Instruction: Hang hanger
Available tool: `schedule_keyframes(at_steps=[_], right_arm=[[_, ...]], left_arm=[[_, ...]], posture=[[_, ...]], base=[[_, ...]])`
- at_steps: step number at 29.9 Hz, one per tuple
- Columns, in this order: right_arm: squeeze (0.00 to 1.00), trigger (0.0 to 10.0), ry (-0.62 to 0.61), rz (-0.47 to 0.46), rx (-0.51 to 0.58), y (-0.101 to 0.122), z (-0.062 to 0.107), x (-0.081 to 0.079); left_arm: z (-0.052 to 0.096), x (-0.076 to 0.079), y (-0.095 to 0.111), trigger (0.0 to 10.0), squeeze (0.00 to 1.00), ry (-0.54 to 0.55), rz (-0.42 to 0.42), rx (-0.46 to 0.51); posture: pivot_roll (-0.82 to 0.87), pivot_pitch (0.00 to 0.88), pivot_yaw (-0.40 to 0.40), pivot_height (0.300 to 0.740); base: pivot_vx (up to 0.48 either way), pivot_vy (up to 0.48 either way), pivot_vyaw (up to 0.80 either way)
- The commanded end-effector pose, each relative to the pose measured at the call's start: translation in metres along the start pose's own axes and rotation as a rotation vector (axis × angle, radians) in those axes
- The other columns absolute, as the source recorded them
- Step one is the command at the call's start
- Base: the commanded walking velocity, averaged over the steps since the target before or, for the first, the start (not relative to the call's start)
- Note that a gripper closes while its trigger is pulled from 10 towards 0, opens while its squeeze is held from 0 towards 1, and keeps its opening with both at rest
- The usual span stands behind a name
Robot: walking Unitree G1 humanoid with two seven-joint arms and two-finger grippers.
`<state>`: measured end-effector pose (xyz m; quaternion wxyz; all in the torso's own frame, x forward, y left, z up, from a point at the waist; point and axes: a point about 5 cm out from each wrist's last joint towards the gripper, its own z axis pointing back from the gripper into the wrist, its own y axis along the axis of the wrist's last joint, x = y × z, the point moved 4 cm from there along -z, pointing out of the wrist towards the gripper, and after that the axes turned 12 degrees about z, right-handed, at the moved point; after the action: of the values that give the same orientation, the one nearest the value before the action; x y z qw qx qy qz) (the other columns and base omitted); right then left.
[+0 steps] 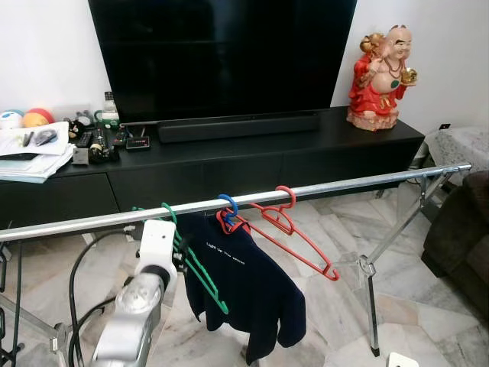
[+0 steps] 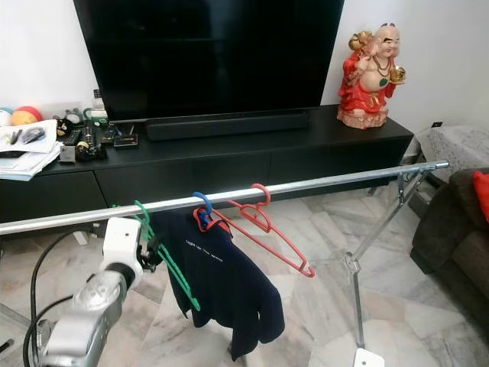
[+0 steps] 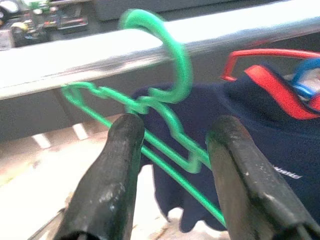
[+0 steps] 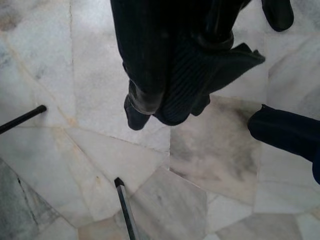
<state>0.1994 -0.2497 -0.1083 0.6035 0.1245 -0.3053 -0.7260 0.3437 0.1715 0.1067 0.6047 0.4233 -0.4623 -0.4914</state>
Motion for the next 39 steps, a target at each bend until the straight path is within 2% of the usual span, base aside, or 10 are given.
schedule_keyframes(at_steps=[1,2,5,8,14,15,16,17,18,39], right_arm=[[0.0,10.0,-0.002,0.018,0.009,0.004,-0.001,0.002],[0.0,10.0,-0.001,0.018,0.009,0.004,-0.001,0.002],[0.0,10.0,0.0,0.02,0.01,0.005,-0.001,0.002],[0.0,10.0,0.002,0.023,0.01,0.005,-0.001,0.002],[0.0,10.0,0.001,0.023,0.012,0.005,-0.001,0.002],[0.0,10.0,0.001,0.023,0.014,0.006,-0.001,0.002],[0.0,10.0,0.001,0.024,0.014,0.006,-0.001,0.001],[0.0,10.0,0.001,0.023,0.015,0.006,-0.001,0.001],[0.0,10.0,0.001,0.023,0.015,0.006,-0.001,0.001],[0.0,10.0,0.01,0.034,0.028,0.011,-0.001,-0.002]], left_arm=[[-0.001,-0.004,0.003,10.0,0.14,0.04,0.019,-0.024],[-0.002,-0.003,0.003,10.0,1.0,0.042,0.036,-0.034],[-0.005,0.008,0.001,10.0,1.0,0.002,0.099,-0.113],[-0.007,0.016,0.001,10.0,1.0,-0.009,0.069,-0.146],[-0.011,0.024,0.001,10.0,1.0,0.006,0.092,-0.179],[-0.011,0.025,0.003,10.0,0.87,0.014,0.101,-0.177],[-0.011,0.024,0.004,10.0,0.31,0.019,0.104,-0.178],[-0.011,0.024,0.005,10.0,0.31,0.02,0.106,-0.178],[-0.011,0.024,0.006,10.0,0.0,0.02,0.107,-0.179],[-0.009,0.028,0.014,10.0,0.0,0.031,0.112,-0.2]], posture=[[0.16,0.0,-0.049,0.74],[0.16,0.0,-0.049,0.74],[0.15,0.0,-0.055,0.74],[0.15,0.0,-0.058,0.74],[0.15,0.0,-0.06,0.74],[0.15,0.0,-0.06,0.74],[0.14,0.0,-0.058,0.74],[0.14,0.0,-0.058,0.74],[0.14,0.0,-0.058,0.74],[0.15,0.0,-0.069,0.74]], base=[[0.0,0.0,0.0],[0.0,0.0,0.0],[0.0,0.0,0.0],[0.0,0.0,0.0],[0.0,0.0,0.0],[0.0,0.0,0.0],[0.0,0.0,0.0],[0.0,0.0,0.0],[0.0,0.0,0.0],[0.0,0.0,0.0]])
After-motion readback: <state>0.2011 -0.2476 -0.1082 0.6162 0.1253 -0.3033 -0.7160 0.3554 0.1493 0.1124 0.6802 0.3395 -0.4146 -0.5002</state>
